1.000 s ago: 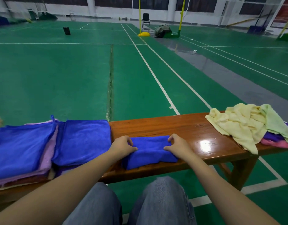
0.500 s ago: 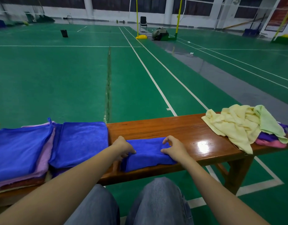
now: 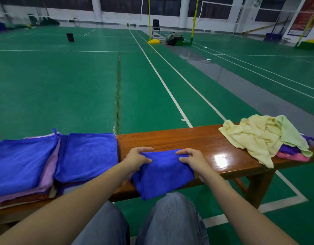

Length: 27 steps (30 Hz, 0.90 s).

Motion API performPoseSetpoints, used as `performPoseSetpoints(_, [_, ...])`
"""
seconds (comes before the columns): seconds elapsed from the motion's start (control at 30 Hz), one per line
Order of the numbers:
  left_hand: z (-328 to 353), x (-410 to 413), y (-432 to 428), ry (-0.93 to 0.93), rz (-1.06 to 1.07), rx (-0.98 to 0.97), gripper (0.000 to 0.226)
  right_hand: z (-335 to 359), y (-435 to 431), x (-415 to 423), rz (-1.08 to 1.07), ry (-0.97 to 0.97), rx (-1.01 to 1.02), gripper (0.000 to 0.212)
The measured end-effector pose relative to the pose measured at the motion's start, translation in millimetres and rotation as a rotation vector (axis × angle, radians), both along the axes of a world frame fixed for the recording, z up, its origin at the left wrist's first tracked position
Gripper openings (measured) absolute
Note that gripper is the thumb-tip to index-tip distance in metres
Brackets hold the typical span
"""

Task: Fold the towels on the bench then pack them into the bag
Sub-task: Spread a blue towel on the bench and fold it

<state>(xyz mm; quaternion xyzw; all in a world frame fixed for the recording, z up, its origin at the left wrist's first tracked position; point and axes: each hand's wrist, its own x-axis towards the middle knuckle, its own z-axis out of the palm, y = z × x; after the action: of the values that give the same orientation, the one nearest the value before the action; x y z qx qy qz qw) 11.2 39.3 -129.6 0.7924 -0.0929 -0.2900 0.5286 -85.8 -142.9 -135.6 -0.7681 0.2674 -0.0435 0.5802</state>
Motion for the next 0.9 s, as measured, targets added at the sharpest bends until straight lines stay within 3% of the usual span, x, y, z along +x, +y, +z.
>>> performPoseSetpoints(0.07, [10.9,2.4,1.9,0.007,-0.011,-0.039,0.035,7.1,-1.2,-1.5,-0.003,-0.029,0.041,0.021])
performPoseSetpoints(0.27, [47.5,20.4,1.9,-0.018,-0.039,-0.190,0.049,39.6,-10.6,9.3,-0.033,-0.187,0.112,0.025])
performPoseSetpoints(0.4, [79.7,33.5,-4.4,-0.133,-0.011,-0.191,0.028,66.1,-17.9,26.6,-0.035,-0.316,0.131,0.039])
performPoseSetpoints(0.7, [128.7,62.6,-23.1,-0.338,0.085,-0.476,0.034,120.8,-24.6,58.0,-0.108,-0.647,0.095,0.036])
performPoseSetpoints(0.9, [80.7,35.9,-10.9,-0.211,0.066,-0.430,0.048,78.8,-18.5,30.9,-0.133,-0.550,0.107,0.036])
